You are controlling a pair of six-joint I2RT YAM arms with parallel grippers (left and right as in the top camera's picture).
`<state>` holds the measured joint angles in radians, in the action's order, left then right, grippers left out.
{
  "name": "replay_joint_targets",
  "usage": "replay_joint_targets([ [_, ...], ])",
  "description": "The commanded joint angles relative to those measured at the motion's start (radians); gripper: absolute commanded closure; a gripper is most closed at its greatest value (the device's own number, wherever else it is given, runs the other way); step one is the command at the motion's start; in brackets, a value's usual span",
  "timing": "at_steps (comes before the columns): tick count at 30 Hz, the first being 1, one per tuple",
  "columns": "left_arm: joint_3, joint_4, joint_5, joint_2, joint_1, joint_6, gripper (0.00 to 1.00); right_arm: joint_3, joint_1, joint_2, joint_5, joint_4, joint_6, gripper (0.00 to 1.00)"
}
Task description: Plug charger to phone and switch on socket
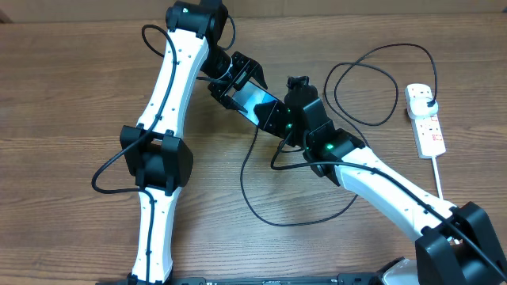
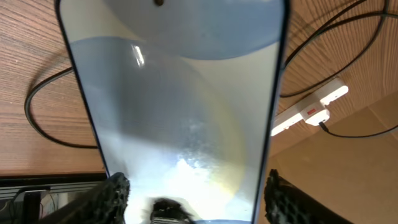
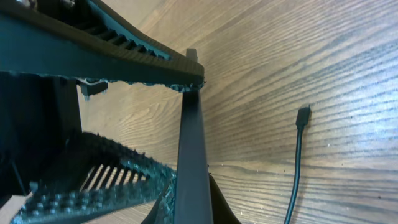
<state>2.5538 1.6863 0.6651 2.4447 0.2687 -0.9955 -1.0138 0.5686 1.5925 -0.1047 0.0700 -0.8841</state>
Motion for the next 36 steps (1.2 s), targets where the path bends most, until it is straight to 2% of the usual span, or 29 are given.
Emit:
replay_joint_targets([
  [1,0.019,0.003,0.004,-0.009,0.008,0.009,0.22,-0.027,-0.023,-0.010,-0.006,-0.025,0.016,0.96],
  [6,0.019,0.001,0.004,-0.009,0.006,0.009,0.11,-0.027,-0.060,-0.027,-0.018,-0.008,0.019,0.96],
  [8,0.019,-0.001,0.003,-0.009,0.005,0.024,0.00,-0.027,-0.091,-0.043,-0.020,0.020,0.020,0.96],
  [10,0.019,-0.008,-0.012,-0.009,0.005,0.025,0.00,-0.027,-0.115,-0.059,-0.020,0.048,0.020,0.96],
  [13,0.019,-0.040,0.010,-0.009,0.005,0.167,0.04,-0.027,-0.160,-0.101,-0.029,0.097,0.022,0.96],
  [15,0.019,-0.086,0.093,-0.009,0.005,0.276,0.05,-0.027,-0.188,-0.140,-0.035,0.126,0.024,0.96],
  [18,0.019,-0.161,0.267,-0.009,0.007,0.486,0.16,-0.027,-0.229,-0.222,-0.039,0.173,0.028,0.96],
  [24,0.020,-0.149,0.414,-0.019,0.011,0.663,0.21,-0.027,-0.280,-0.405,-0.039,0.237,0.028,0.96],
  [29,0.021,-0.100,0.395,-0.079,0.011,0.752,0.21,-0.027,-0.290,-0.544,-0.038,0.299,0.028,0.96],
  [36,0.020,0.003,0.342,-0.211,0.014,0.875,0.18,-0.027,-0.290,-0.646,-0.039,0.375,0.018,0.96],
])
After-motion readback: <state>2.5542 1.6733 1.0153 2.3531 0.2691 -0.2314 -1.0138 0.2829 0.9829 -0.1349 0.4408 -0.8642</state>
